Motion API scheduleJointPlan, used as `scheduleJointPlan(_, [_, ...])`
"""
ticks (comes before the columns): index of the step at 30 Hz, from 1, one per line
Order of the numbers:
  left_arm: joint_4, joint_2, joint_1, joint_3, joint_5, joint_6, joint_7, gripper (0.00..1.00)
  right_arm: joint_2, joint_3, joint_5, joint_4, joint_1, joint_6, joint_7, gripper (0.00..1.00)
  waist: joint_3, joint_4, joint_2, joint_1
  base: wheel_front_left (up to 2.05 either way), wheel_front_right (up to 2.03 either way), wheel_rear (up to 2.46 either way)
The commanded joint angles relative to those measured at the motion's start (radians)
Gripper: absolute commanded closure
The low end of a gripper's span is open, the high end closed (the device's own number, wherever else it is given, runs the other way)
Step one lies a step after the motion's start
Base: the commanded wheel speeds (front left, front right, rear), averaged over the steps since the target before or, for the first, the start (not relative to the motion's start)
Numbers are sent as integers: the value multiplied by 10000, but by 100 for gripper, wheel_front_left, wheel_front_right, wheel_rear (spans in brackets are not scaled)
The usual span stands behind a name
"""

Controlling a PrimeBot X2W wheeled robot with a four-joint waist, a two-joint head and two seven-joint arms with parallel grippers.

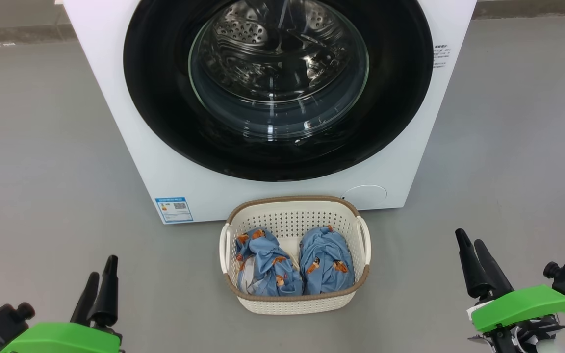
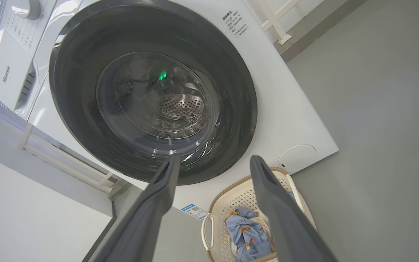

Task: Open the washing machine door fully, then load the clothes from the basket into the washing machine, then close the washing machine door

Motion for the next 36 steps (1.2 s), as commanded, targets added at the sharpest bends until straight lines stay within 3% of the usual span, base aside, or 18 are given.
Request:
scheduleJointPlan(1, [-358, 295, -459, 156, 368, -25, -119, 0, -136, 189, -358, -301, -491, 9, -183, 0, -7, -8, -1, -1, 0, 0, 0])
scheduleJointPlan(36, [-561, 749, -516, -7, 4159, -34, -1149, 0, -511, 798, -4303, 111, -1141, 14, -1206, 0, -91, -97, -1, -1, 0, 0, 0])
